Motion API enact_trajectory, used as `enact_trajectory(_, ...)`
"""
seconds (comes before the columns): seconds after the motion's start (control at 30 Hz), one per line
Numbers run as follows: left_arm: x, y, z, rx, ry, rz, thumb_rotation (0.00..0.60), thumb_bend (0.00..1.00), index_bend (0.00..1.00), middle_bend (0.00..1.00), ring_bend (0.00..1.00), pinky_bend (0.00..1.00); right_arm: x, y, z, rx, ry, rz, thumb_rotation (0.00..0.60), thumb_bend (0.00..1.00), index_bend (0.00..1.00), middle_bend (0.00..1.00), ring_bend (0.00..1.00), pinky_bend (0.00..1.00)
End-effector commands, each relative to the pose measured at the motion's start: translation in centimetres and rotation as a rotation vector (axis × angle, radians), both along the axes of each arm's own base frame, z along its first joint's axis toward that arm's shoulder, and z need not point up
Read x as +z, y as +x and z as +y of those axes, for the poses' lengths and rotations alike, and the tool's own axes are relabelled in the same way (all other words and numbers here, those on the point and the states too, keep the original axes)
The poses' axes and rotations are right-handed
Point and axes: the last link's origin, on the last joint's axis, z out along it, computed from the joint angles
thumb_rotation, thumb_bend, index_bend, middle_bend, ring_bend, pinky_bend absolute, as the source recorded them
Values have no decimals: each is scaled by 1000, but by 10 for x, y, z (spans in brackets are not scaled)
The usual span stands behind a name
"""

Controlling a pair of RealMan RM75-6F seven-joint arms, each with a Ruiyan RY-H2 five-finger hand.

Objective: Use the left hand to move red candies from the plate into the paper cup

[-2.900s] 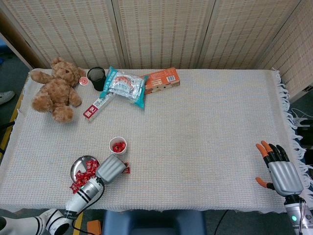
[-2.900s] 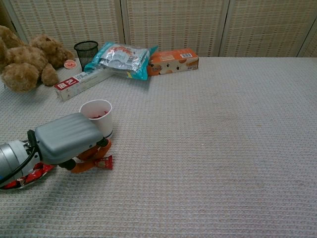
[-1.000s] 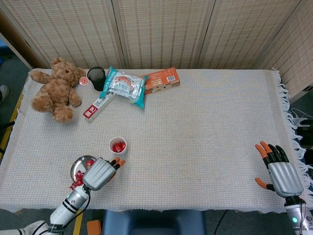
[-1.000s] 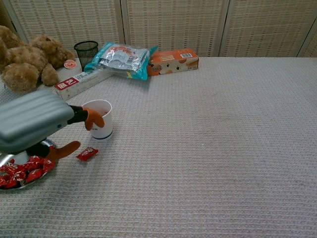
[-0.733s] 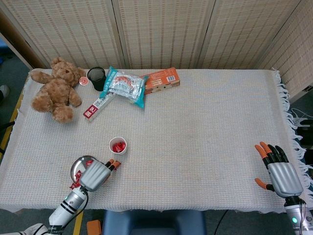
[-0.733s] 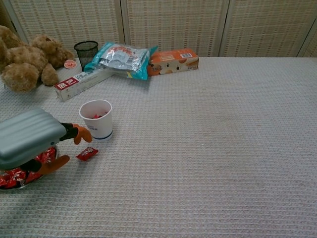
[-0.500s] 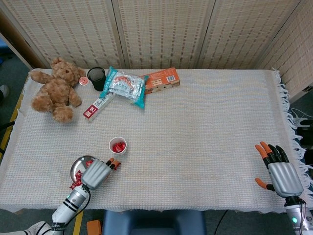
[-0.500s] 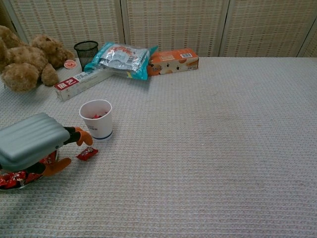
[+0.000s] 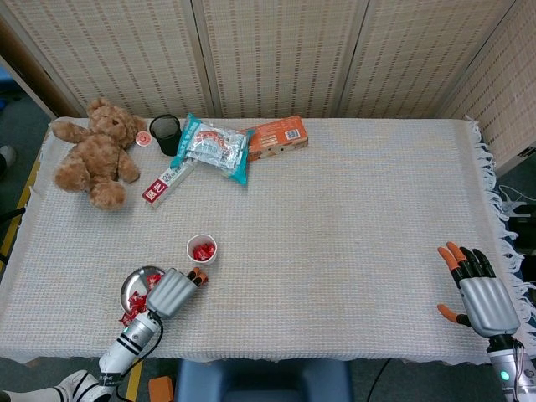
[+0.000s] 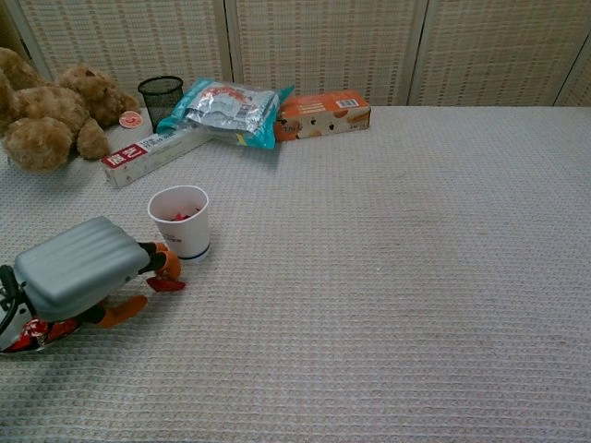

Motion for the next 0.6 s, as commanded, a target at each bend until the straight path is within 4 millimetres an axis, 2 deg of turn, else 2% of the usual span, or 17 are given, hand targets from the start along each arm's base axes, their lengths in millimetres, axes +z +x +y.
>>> enact_trajectory(0.03, -1, 0, 1, -4, 6, -4, 600, 444, 380, 409, 848, 1000, 0, 0, 0, 0, 0, 0, 600, 83, 0, 0, 0, 0)
enact_trajectory(0.27, -1, 0, 4, -16, 30, -11, 600, 444, 470, 510, 850, 1000, 0, 0, 0, -1, -1, 1, 600, 84, 0, 0, 0, 0)
enact_trajectory(0.4, 0, 0, 4, -27, 38, -12, 600, 441, 480, 521, 851, 1000, 0, 0, 0, 0, -3, 1, 600, 84, 0, 0, 0, 0)
enact_trajectory(0.5, 5, 3, 0, -36, 44, -37, 600, 441, 486, 522, 851, 1000, 0, 0, 0, -1, -2, 1, 600, 84, 0, 0, 0, 0)
enact_trajectory(0.6, 20, 9, -8, -46, 55, -97, 600, 442, 486, 523, 851, 1000, 1, 0, 0, -1, -5, 0, 600, 84, 0, 0, 0, 0)
